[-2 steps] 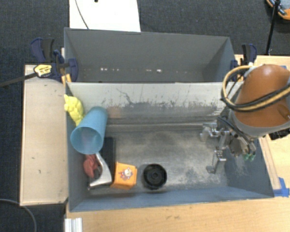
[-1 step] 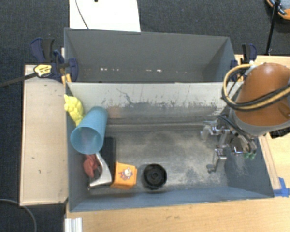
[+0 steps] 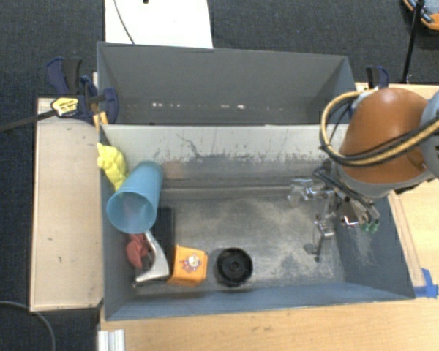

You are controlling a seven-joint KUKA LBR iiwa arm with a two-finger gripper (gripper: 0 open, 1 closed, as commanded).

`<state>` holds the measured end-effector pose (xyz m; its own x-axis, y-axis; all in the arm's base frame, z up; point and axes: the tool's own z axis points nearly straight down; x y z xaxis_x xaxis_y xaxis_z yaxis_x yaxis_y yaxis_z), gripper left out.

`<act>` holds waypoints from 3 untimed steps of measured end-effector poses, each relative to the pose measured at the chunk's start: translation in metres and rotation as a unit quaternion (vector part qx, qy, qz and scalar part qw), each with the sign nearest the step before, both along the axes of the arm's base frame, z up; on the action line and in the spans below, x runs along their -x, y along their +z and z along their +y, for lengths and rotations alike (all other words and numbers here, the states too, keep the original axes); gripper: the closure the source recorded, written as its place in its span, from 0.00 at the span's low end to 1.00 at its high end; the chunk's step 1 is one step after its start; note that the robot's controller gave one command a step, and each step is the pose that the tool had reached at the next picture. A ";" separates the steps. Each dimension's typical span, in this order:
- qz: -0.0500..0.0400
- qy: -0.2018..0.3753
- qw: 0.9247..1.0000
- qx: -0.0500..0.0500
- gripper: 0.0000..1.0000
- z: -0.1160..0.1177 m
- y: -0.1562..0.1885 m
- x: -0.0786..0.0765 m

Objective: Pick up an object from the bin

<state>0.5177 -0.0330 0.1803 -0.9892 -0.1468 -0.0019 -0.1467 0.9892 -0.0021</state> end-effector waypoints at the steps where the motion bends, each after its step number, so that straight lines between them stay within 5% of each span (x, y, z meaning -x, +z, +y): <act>1: 0.000 0.042 0.999 -0.001 0.00 0.043 0.005 0.006; 2: -0.001 -0.050 0.999 -0.001 0.00 0.045 -0.028 0.024; 3: 0.001 -0.020 1.000 -0.001 0.00 0.080 -0.077 0.017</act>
Offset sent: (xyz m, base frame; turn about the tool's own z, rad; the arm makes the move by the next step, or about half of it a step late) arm -0.0332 0.0429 -0.0442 0.0692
